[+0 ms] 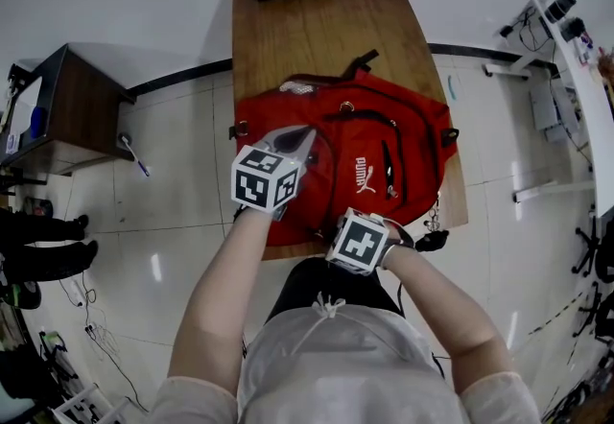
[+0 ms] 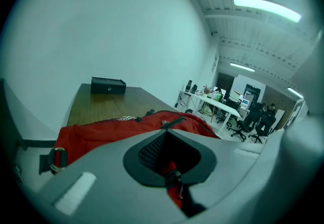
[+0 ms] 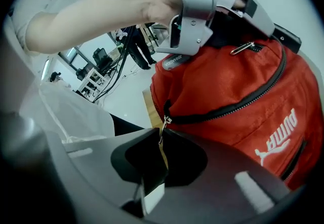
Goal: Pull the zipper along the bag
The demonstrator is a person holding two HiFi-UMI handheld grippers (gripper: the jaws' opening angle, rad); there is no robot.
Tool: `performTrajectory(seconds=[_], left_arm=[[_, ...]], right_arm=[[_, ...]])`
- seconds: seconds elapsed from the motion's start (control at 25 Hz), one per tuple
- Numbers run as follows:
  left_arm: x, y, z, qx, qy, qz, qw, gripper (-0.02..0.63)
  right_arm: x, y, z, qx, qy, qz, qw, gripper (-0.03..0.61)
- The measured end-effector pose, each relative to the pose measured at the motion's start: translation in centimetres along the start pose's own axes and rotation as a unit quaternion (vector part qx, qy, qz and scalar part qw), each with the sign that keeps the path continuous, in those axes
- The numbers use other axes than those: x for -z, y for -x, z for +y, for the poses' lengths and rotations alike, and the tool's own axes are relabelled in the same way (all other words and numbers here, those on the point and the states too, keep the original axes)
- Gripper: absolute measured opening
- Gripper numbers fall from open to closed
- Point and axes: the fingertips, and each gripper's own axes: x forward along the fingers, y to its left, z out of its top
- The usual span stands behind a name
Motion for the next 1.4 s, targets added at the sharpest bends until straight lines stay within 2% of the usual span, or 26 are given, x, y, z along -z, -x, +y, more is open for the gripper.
performTrajectory(seconds=[0.08, 0.16, 0.28, 0.32, 0.44, 0.56, 0.68, 0.76, 0.88, 1.04, 1.16, 1.28, 1.4], left_arm=[[-0.3, 0.8, 0.1, -0.014, 0.003, -0.009, 0.9999, 0.006], [-1.3, 2.4, -0.3, -0.027, -0.018, -0.029, 0.999, 0.006], [-3.3, 5.3, -1.9, -0.024, -0.029, -0.071, 0.9968, 0.006], [-3.9, 6.4, -2.7, -0.021, -0.026, -0.086, 0.9957, 0.006], [-5.6, 10.2, -5.4, -0.013, -0.02, -0.14, 0.9899, 0.006], [-6.1, 13.9, -8.4, -0.022, -0.019, -0.182, 0.983, 0.006], [-5.5, 16.7, -12.3, -0.035, -0.031, -0.199, 0.9789, 0.006], [-4.8, 18.5, -15.0, -0.044, -0.034, -0.207, 0.9768, 0.006], [-2.9, 20.4, -19.0, -0.053, -0.012, -0.224, 0.9731, 0.006], [0.0, 22.2, -24.2, -0.071, 0.004, -0.245, 0.9668, 0.006], [1.9, 23.8, -28.3, -0.077, -0.003, -0.255, 0.9638, 0.006], [3.4, 25.1, -32.0, -0.078, -0.018, -0.258, 0.9629, 0.006], [4.2, 26.8, -35.3, -0.08, -0.069, -0.266, 0.9582, 0.006]], right_arm=[[0.3, 0.1, -0.8, 0.038, -0.012, -0.018, 0.999, 0.031], [0.7, 0.7, -1.6, 0.083, -0.016, -0.044, 0.995, 0.053], [0.9, 2.9, -2.6, 0.138, -0.032, -0.111, 0.984, 0.204], [0.8, 4.4, -3.1, 0.162, -0.045, -0.142, 0.975, 0.222], [0.1, 10.5, -4.2, 0.224, -0.083, -0.252, 0.938, 0.163], [0.1, 16.7, -3.9, 0.259, -0.093, -0.342, 0.899, 0.009], [1.0, 21.4, -2.4, 0.273, -0.084, -0.418, 0.862, 0.005], [2.3, 23.1, -0.8, 0.281, -0.072, -0.446, 0.847, 0.005], [4.8, 23.8, 2.0, 0.283, -0.049, -0.462, 0.839, 0.005], [9.3, 23.4, 5.7, 0.281, -0.052, -0.461, 0.84, 0.005], [12.3, 23.4, 8.5, 0.286, -0.055, -0.468, 0.835, 0.005], [14.5, 23.6, 11.7, 0.292, -0.037, -0.469, 0.833, 0.005], [15.7, 24.1, 14.7, 0.302, -0.01, -0.482, 0.823, 0.005]])
